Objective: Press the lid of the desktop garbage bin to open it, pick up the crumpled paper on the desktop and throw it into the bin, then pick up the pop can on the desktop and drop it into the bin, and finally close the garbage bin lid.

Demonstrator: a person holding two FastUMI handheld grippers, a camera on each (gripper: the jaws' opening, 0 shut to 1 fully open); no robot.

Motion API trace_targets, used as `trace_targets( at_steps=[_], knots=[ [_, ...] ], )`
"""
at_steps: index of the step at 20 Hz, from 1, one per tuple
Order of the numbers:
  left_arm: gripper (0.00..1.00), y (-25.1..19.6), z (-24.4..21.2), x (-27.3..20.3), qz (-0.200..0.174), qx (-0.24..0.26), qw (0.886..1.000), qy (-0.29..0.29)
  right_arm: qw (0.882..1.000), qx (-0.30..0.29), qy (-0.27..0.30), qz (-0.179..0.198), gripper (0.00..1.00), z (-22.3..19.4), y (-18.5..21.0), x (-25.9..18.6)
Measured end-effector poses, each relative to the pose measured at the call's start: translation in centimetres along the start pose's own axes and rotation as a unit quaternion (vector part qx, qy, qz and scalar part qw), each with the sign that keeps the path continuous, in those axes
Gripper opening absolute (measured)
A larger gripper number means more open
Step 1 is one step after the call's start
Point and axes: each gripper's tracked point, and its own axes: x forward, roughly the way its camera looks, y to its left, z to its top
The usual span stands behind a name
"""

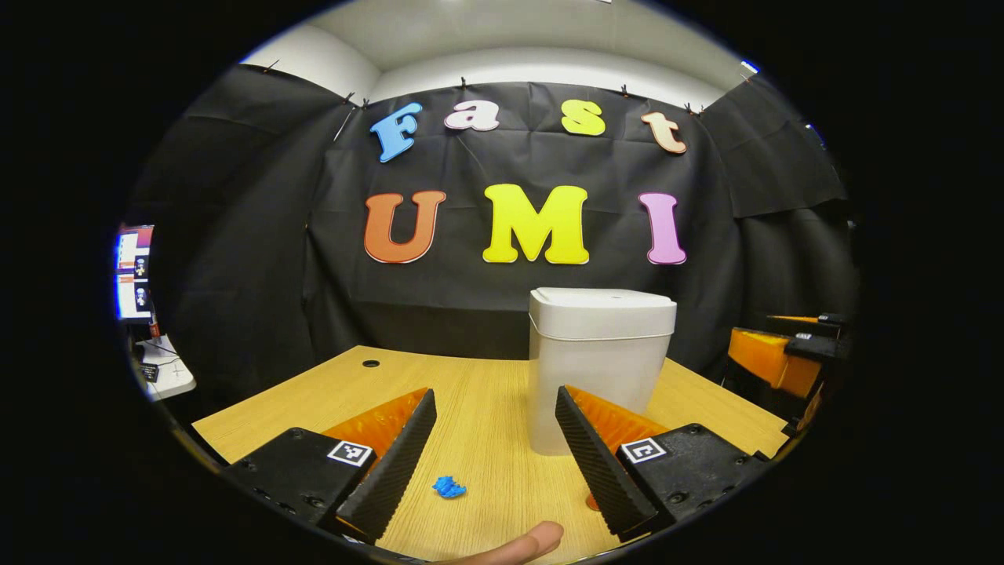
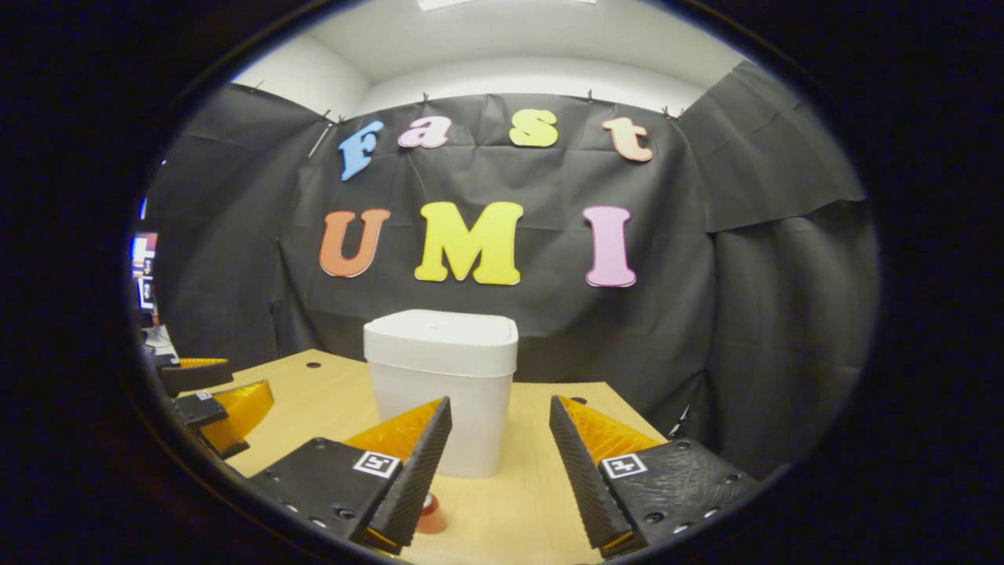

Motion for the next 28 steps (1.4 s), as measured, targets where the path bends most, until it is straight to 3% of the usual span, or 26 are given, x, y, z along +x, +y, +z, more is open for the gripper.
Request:
trace_targets(
  at_steps=[2, 4, 5, 6, 8, 9, 10, 11, 16, 25, 28],
  knots=[
    [0.99, 0.0, -0.2, 0.2, 0.001, 0.004, 1.0, 0.003, 1.0, 0.0, -0.009, -0.016, 0.66, 1.4, 0.2, 1.8],
    [0.99, -0.3, -0.5, 0.5, -0.004, 0.007, 1.0, 0.008, 1.0, -0.012, -0.013, -0.013, 0.42, 2.2, 1.7, 3.7],
    [0.99, -0.3, -0.8, 0.6, -0.005, 0.009, 1.0, 0.01, 0.999, -0.026, -0.019, -0.02, 0.39, 2.8, 2.0, 4.7],
    [0.99, -0.3, -0.9, 0.6, -0.005, 0.012, 1.0, 0.012, 0.999, -0.042, -0.027, -0.018, 0.2, 3.6, 2.7, 5.6],
    [0.99, 0.0, -1.1, 0.9, -0.001, 0.019, 1.0, 0.014, 0.998, -0.055, -0.039, 0.002, 0.19, 4.8, 4.7, 7.1],
    [0.99, 0.2, -1.0, 0.9, 0.001, 0.021, 1.0, 0.013, 0.998, -0.052, -0.031, 0.013, 0.03, 5.0, 5.8, 7.8],
    [0.99, 0.4, -1.0, 0.9, 0.003, 0.023, 1.0, 0.013, 0.999, -0.037, -0.023, 0.025, 0.1, 5.3, 6.7, 8.5],
    [0.99, 0.7, -1.0, 1.1, 0.007, 0.026, 1.0, 0.012, 0.999, -0.02, -0.014, 0.042, 0.0, 5.1, 7.2, 9.5],
    [0.99, 1.4, -1.3, 1.5, 0.015, 0.028, 0.999, 0.015, 0.996, 0.037, 0.041, 0.066, 0.0, 5.5, 8.8, 11.9],
    [0.99, 1.7, -2.1, 2.2, 0.015, 0.022, 0.999, 0.028, 0.994, 0.027, 0.088, 0.065, 0.0, 3.3, 9.1, 14.6],
    [0.99, 1.9, -2.4, 2.2, 0.013, 0.014, 0.999, 0.034, 0.995, -0.001, 0.085, 0.054, 0.01, 3.2, 8.9, 14.1]
  ],
)
